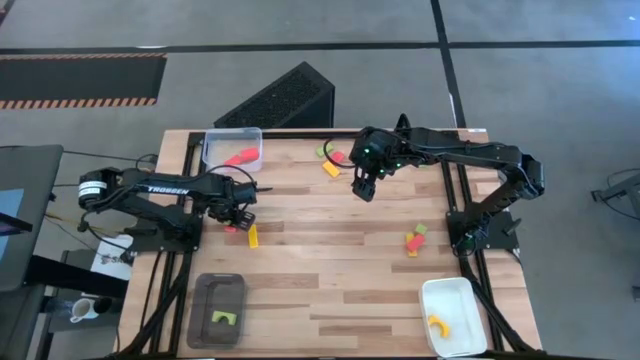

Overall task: Sort & place blocks by color
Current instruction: Put the green block into the black transparent bin

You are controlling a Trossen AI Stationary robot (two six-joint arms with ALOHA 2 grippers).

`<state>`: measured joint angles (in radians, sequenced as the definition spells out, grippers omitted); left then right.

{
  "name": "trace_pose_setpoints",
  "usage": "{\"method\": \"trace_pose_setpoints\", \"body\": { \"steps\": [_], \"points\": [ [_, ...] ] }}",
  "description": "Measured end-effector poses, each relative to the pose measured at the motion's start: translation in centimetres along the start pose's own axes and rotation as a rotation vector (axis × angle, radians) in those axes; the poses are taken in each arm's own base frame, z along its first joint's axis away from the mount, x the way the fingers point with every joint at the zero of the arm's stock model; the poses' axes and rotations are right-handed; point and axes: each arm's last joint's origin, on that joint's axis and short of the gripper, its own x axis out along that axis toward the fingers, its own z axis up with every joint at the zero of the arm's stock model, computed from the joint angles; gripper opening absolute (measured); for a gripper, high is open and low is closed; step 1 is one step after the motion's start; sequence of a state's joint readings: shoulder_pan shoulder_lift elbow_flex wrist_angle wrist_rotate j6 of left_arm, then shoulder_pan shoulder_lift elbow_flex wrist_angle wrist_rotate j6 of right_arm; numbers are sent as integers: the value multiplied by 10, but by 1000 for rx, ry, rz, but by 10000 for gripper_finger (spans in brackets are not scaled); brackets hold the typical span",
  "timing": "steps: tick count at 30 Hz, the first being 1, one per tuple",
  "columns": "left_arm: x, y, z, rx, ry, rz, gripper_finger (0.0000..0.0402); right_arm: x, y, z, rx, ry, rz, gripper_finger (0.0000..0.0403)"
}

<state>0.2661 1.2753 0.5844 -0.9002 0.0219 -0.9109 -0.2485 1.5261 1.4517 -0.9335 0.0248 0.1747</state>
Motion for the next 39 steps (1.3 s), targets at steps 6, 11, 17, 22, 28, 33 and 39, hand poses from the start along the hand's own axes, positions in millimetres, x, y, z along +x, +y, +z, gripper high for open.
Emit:
{"method": "trace_pose_setpoints", "body": {
  "steps": [6, 11, 17, 22, 28, 33, 39],
  "points": [
    [-8, -2, 1, 39, 9, 16, 123, 0, 0, 0, -3, -1, -2, 328],
    [-30, -6, 4, 112, 5, -5, 141, 0, 0, 0, -7, 0, -2, 328],
    [-72, -16, -4, 247, 19, -235, 139, 0, 0, 0, -7, 0, -3, 328],
    [-103, -21, -27, 347, 61, -444, 132, 0, 0, 0, -8, 0, -3, 328],
    [-111, -25, -70, 430, 213, -504, 137, 0, 0, 0, -10, -1, -3, 328],
    [-111, -41, -107, 560, 296, -549, 138, 0, 0, 2, -10, -19, 0, 328],
    [-100, -61, -147, 727, 404, -537, 138, 0, 1, 6, -24, -61, 7, 328]
  ]
}}
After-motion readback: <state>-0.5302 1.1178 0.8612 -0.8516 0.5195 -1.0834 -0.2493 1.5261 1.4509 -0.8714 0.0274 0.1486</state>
